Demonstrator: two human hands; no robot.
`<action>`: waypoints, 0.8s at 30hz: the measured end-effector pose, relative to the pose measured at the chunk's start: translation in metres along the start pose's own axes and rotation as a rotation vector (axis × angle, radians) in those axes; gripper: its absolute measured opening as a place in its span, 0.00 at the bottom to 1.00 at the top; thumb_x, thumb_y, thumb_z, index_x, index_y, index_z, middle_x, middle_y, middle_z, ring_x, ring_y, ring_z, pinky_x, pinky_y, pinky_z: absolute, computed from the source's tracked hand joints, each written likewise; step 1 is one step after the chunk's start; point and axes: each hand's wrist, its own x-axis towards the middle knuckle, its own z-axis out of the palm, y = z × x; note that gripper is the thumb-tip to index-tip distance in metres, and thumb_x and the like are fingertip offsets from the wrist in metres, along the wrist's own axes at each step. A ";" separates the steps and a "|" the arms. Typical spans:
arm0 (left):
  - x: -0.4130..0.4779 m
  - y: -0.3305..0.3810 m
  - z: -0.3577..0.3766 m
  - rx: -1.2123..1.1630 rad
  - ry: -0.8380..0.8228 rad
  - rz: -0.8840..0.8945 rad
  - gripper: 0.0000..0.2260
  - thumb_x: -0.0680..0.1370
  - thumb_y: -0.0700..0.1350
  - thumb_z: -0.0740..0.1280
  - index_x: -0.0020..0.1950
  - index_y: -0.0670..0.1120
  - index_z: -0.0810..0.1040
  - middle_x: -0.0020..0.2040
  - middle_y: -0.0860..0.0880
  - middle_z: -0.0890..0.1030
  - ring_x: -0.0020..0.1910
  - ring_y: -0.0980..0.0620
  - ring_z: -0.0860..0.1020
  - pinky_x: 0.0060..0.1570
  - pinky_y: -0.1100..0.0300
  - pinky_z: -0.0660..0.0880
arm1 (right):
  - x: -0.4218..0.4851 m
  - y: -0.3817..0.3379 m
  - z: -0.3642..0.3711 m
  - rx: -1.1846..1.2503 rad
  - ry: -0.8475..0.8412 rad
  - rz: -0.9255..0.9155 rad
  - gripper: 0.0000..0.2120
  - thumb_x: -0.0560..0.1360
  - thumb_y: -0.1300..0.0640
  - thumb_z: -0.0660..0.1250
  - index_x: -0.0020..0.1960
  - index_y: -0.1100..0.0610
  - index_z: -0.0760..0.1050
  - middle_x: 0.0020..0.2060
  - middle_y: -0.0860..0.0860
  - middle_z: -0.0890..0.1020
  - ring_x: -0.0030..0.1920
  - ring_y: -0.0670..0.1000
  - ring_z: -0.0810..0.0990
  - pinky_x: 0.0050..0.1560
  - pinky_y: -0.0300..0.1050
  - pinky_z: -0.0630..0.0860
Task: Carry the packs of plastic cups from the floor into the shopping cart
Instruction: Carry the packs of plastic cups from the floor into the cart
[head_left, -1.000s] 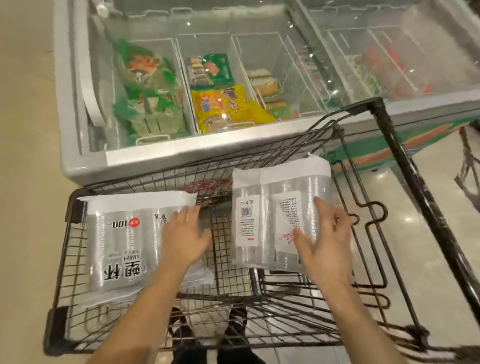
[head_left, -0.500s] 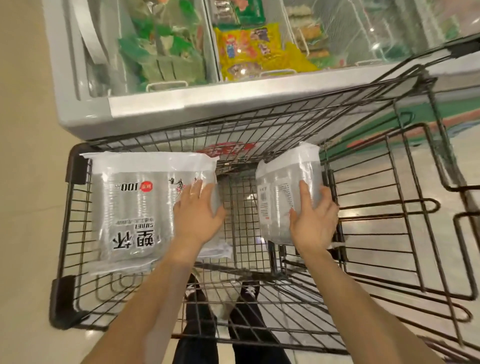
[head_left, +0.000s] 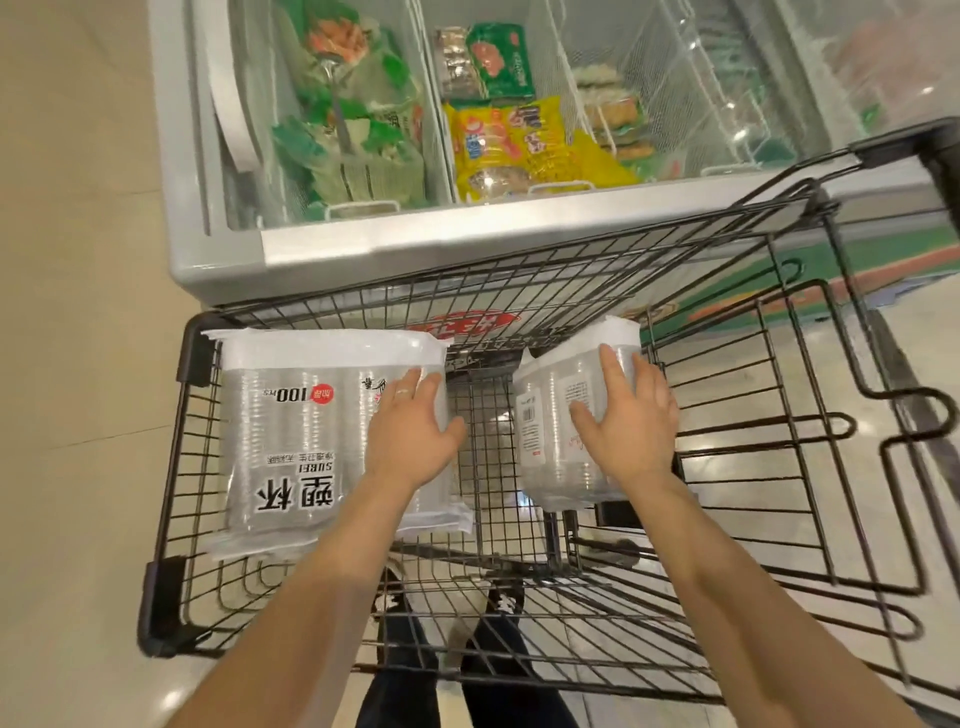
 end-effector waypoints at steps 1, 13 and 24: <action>-0.002 0.005 -0.010 -0.003 0.026 0.012 0.30 0.77 0.53 0.65 0.77 0.49 0.61 0.79 0.46 0.58 0.77 0.43 0.53 0.74 0.46 0.58 | 0.001 -0.010 -0.013 0.037 0.003 -0.029 0.36 0.75 0.41 0.64 0.78 0.48 0.55 0.75 0.58 0.59 0.75 0.60 0.55 0.71 0.58 0.58; -0.109 0.029 -0.222 0.170 0.452 0.119 0.32 0.75 0.59 0.62 0.76 0.48 0.62 0.74 0.47 0.68 0.71 0.44 0.66 0.68 0.49 0.67 | -0.032 -0.165 -0.190 0.045 0.116 -0.590 0.36 0.75 0.32 0.56 0.77 0.48 0.56 0.75 0.55 0.63 0.75 0.59 0.58 0.73 0.57 0.58; -0.358 -0.106 -0.360 0.361 0.788 -0.231 0.35 0.71 0.64 0.56 0.75 0.50 0.64 0.73 0.47 0.69 0.71 0.44 0.66 0.66 0.45 0.69 | -0.215 -0.369 -0.273 0.018 0.154 -1.045 0.40 0.71 0.28 0.50 0.78 0.45 0.54 0.77 0.55 0.57 0.77 0.59 0.52 0.75 0.57 0.54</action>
